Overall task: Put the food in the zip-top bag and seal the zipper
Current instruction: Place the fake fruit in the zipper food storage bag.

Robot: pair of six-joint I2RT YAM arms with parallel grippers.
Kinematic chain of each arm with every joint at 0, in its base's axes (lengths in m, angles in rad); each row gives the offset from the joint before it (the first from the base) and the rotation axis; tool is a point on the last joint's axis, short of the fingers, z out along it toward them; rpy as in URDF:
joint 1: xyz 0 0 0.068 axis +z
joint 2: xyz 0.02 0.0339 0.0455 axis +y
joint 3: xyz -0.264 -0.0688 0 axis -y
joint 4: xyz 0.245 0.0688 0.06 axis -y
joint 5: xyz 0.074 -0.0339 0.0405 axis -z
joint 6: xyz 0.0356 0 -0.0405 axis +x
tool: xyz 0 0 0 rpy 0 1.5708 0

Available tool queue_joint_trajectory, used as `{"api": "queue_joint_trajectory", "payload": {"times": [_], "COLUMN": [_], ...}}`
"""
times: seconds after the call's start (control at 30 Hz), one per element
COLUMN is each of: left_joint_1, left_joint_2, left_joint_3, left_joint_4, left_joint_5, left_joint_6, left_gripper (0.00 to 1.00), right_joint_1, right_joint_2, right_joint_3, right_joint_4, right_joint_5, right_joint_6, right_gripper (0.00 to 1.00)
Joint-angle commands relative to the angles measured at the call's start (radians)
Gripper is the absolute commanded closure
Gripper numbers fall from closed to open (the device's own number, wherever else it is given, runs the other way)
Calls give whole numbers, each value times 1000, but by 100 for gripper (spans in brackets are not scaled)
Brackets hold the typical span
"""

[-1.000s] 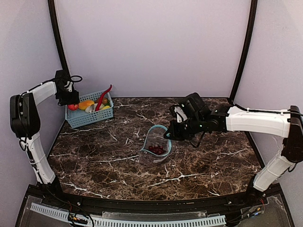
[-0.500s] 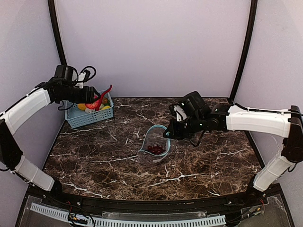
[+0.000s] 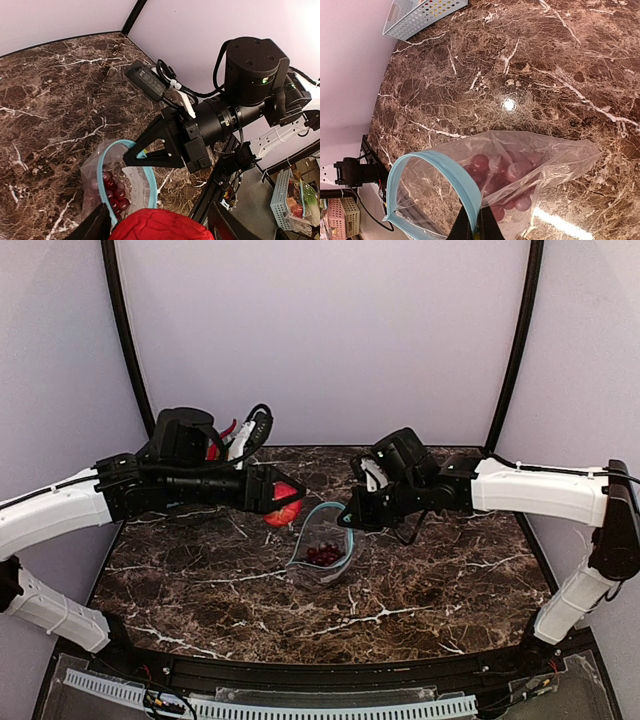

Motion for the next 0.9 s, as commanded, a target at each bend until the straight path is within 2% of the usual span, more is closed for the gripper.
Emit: {"api": "queue_joint_trajectory", "payload": {"times": [0.0, 0.2, 0.43, 0.7, 0.87], "left_joint_1": [-81, -130, -132, -135, -135], "left_joint_2": [93, 228, 360, 400, 415], "left_joint_3": [20, 98, 195, 200, 197], "left_joint_4": [60, 3, -130, -155, -131], "left_joint_5": [-87, -85, -185, -311, -287], "left_joint_6": [-69, -57, -10, 9, 8], "left_gripper": [50, 50, 49, 40, 29], "right_joint_1": [7, 8, 8, 8, 9], "right_joint_2": [7, -2, -16, -30, -29], "right_joint_3": [36, 26, 19, 8, 11], "right_joint_4": [32, 32, 40, 40, 40], "right_joint_5": [-10, -7, -12, -14, -15], "right_joint_6": [-8, -6, -4, 2, -2], "right_gripper": [96, 96, 96, 96, 96]}}
